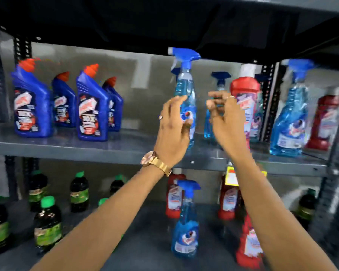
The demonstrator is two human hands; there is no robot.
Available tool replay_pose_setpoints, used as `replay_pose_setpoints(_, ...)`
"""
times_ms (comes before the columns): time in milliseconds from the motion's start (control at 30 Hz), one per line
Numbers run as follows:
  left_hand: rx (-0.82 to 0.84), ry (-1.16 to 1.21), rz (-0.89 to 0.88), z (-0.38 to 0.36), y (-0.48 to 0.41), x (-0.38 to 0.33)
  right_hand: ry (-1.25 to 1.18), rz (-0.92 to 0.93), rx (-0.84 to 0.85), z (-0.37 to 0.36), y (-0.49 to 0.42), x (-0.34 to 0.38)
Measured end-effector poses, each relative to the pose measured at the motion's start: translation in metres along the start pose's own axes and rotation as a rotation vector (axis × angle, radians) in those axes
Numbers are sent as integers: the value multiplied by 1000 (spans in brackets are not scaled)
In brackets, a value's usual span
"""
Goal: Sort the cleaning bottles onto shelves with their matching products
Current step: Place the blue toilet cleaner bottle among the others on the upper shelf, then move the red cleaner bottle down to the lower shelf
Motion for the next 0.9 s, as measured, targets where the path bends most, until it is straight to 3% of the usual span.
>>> replay_pose_setpoints(133,174,131,108,-83,-11,-7,168,-57,-108,56,-21,-54)
replay_pose_setpoints(333,373,113,474,-174,-38,33,216,-385,36,55,-52,-164)
replay_pose_setpoints(400,381,139,542,-187,-41,40,152,-440,95,46,-54,-176)
replay_pose_setpoints(533,302,412,670,-199,-35,38,-41,-520,99,46,-50,-172)
replay_pose_setpoints(900,186,355,507,-126,-33,-7,-231,-307,98,68,-24,-101)
Point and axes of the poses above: each hand's wrist, its own y-axis away from the middle knuckle, its own z-axis out of the back of the hand, x = y × z, the point moved 10 cm from there along -y, towards the middle knuckle, and after that the axes turned 4 degrees about -z, right-handed, at the moved point
